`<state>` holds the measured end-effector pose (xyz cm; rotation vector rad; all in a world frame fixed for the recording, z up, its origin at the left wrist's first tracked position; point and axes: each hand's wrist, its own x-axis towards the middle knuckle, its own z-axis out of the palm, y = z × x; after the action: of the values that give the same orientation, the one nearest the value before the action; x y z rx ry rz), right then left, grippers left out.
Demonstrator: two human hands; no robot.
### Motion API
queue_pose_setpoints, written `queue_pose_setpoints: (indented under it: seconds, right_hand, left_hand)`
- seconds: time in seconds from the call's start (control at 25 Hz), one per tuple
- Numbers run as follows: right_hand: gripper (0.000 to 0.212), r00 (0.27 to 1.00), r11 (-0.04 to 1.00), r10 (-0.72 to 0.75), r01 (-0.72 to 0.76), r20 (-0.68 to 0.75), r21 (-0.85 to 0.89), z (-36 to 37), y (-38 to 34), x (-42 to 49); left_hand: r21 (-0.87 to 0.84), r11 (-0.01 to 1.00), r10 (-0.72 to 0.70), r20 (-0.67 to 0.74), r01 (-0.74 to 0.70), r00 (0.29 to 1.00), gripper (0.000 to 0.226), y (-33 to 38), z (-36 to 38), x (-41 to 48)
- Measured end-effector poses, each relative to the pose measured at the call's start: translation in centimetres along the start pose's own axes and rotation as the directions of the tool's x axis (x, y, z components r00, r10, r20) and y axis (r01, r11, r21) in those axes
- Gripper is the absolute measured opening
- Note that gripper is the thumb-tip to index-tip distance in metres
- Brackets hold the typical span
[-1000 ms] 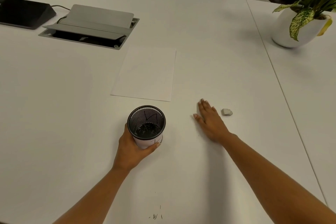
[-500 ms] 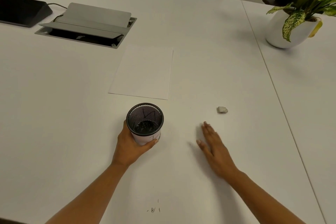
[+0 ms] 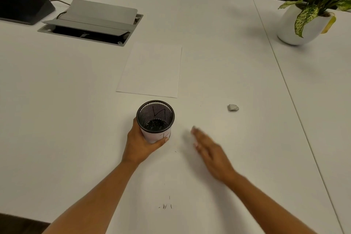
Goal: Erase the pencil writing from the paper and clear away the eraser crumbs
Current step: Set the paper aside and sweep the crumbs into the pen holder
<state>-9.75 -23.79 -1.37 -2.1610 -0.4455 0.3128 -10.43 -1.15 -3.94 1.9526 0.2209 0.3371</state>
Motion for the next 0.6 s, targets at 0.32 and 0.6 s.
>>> queue_pose_setpoints:
  seconds: [0.32,0.6]
  right_hand:
    - [0.056,0.951,0.829,-0.108,0.246,0.289,-0.501,2.3,0.5,0.9]
    - [0.036,0.911,0.980,-0.085,0.004,0.403,0.198,2.1,-1.7,-4.3]
  left_hand:
    - [-0.011,1.000,-0.022,-0.046,0.021,0.999,0.088,-0.3,-0.1,-0.1]
    - [-0.014,0.999,-0.051,-0.065,0.050,0.997,0.090,-0.3,-1.0,-1.0]
